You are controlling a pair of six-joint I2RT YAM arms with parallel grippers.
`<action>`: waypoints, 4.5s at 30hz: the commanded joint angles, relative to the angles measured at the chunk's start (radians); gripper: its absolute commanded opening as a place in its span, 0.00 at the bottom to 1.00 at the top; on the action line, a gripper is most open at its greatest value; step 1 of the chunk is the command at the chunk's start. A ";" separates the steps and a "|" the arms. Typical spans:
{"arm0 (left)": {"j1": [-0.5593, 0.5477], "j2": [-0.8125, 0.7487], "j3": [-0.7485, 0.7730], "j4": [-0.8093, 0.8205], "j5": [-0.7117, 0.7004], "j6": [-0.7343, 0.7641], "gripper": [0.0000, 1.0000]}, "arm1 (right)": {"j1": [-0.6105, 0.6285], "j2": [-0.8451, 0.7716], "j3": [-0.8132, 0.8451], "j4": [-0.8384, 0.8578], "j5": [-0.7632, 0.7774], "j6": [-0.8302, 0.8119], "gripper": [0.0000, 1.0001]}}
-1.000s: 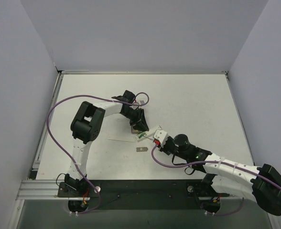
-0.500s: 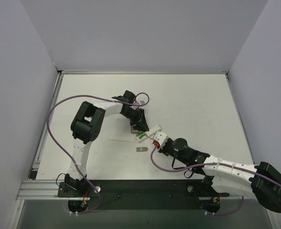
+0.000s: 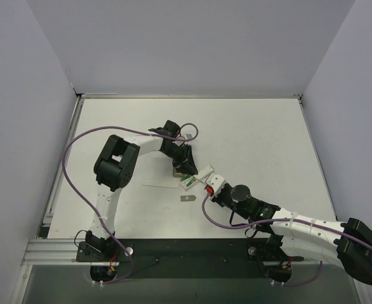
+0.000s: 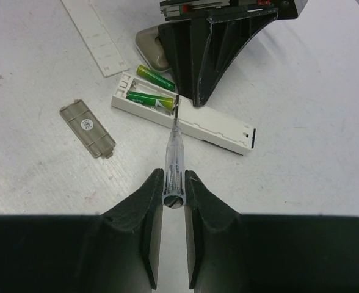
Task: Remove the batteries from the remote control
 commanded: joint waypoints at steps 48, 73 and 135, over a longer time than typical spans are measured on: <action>-0.175 -0.041 0.301 -0.347 -0.598 0.247 0.64 | 0.031 -0.327 0.237 -0.660 0.066 0.060 0.00; -0.203 0.041 0.354 -0.350 -0.609 0.230 0.63 | 0.031 -0.381 0.189 -0.665 0.066 0.067 0.00; -0.115 -0.105 0.131 -0.045 -0.320 0.024 0.00 | 0.048 -0.159 0.246 -0.534 -0.039 -0.011 0.00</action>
